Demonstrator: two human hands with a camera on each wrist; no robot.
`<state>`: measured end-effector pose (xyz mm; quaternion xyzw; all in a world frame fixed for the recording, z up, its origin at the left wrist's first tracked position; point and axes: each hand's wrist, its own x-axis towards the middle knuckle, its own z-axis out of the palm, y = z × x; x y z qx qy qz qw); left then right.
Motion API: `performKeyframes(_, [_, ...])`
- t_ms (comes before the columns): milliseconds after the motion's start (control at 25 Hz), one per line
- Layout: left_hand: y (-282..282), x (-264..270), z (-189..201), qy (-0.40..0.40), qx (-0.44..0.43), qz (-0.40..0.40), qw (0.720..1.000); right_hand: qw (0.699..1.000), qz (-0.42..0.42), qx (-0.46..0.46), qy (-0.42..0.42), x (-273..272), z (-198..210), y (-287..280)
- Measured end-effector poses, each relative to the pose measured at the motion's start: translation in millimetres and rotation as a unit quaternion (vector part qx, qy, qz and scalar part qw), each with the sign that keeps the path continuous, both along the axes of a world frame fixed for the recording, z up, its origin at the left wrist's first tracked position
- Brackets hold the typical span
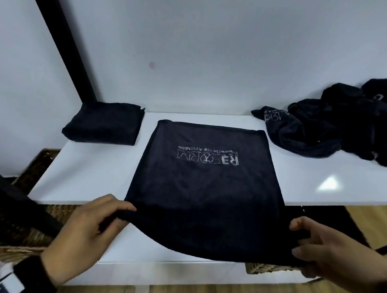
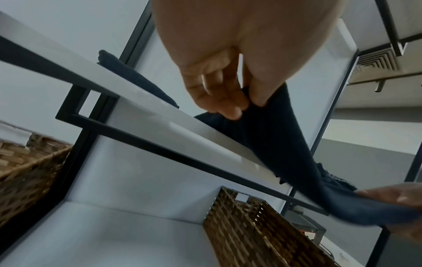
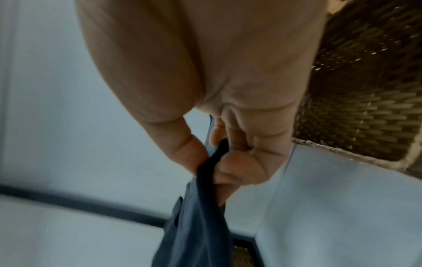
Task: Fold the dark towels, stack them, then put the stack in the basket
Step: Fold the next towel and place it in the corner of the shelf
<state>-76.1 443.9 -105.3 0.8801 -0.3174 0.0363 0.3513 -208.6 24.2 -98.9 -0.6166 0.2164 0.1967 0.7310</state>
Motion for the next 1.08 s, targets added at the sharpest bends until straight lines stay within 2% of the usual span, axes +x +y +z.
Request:
performKeyframes(80, [-0.6, 2.1, 3.4, -0.006, -0.009, -0.003, 1.0, 0.999, -0.024, -0.004, -0.027, 3.9, 7.7, -6.3])
performKeyframes(200, [-1.2, 9.4, 13.6, 0.006, -0.068, -0.024, 0.997, 0.996, -0.057, -0.006, -0.063, 6.2, 16.6, -24.9])
performKeyframes(280, [-4.5, 13.7, 21.4, 0.023, -0.108, -0.029, 0.993, 0.995, -0.046, -0.027, -0.081, 7.1, 22.6, -31.6])
performKeyframes(360, [-10.8, 20.7, 25.7, 0.023, -0.12, -0.029, 0.992, 0.989, -0.026, -0.088, -0.113, 13.5, 30.8, -32.9])
performKeyframes(440, [-15.9, 29.0, 28.3, 0.026, -0.128, -0.019, 0.991, 0.972, -0.018, -0.166, -0.165, 22.6, 37.7, -36.4])
performKeyframes(560, [-13.7, 39.2, 29.3, 0.047, -0.133, -0.015, 0.99, 0.95, -0.022, -0.24, -0.198, 31.1, 48.0, -37.9])
performKeyframes(720, [-13.6, 35.1, 26.9, 0.106, -0.149, -0.028, 0.983, 0.943, -0.029, -0.252, -0.217, 34.6, 36.0, -37.4])
performKeyframes(840, [-18.0, 38.8, 24.8, 0.088, -0.151, 0.006, 0.985, 0.934, -0.047, -0.266, -0.233, 45.8, 37.0, -25.8])
performKeyframes(920, [-22.9, 44.6, 26.9, 0.076, -0.143, 0.031, 0.986, 0.939, -0.05, -0.26, -0.218, 56.3, 42.7, -21.2])
performKeyframes(1080, [-38.3, 64.0, 29.4, 0.117, -0.167, 0.073, 0.976, 0.94, -0.049, -0.285, -0.18, 88.9, 49.3, -23.9])
